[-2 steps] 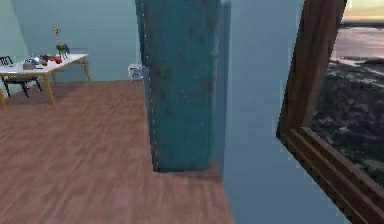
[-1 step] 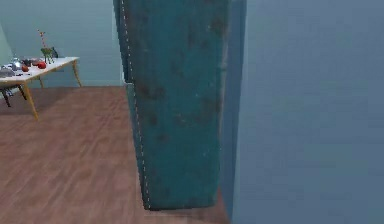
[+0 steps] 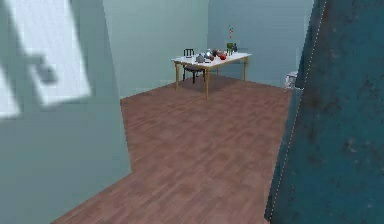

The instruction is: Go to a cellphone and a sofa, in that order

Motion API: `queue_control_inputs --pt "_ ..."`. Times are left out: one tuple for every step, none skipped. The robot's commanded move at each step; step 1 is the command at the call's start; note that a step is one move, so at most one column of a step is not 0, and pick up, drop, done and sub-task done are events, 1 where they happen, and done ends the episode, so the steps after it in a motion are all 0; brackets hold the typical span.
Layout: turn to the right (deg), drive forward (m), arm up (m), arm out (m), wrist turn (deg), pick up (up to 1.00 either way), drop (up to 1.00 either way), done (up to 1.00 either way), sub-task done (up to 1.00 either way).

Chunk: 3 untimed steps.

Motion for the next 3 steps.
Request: queue_control_inputs --pt "-6.0 0.0 0.0 0.0 0.0 0.0 0.0 0.0 0.0" --pt "0.0 1.0 0.0 0.0 0.0 0.0 0.0 0.0 0.0" --pt "0.0 0.8 0.0 0.0 0.0 0.0 0.0 0.0 0.0"
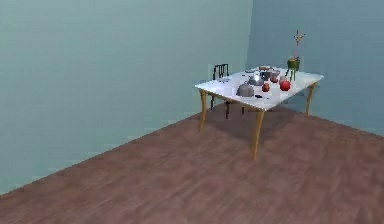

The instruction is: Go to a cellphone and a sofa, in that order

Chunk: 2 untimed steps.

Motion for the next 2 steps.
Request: queue_control_inputs --pt "-45.0 0.0 0.0 0.0 0.0 0.0 0.0 0.0 0.0" --pt "0.0 0.05 0.0 0.0 0.0 0.0 0.0 0.0 0.0"
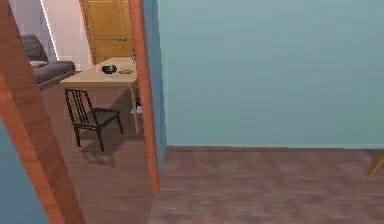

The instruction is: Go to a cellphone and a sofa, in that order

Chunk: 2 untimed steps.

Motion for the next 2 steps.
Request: queue_control_inputs --pt "0.0 0.75 0.0 0.0 0.0 0.0 0.0 0.0 0.0" --pt "-45.0 0.0 0.0 0.0 0.0 0.0 0.0 0.0 0.0"
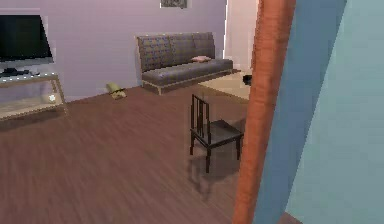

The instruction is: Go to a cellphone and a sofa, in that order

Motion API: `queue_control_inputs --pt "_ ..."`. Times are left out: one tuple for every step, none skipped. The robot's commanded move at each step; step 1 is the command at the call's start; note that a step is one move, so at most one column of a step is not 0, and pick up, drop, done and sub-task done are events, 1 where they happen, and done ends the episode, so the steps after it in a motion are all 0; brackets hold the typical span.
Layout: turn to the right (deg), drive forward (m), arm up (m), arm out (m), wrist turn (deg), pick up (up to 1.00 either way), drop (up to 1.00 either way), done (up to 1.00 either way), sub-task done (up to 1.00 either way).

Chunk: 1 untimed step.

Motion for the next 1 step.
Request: queue_control_inputs --pt "-15.0 0.0 0.0 0.0 0.0 0.0 0.0 0.0 0.0"
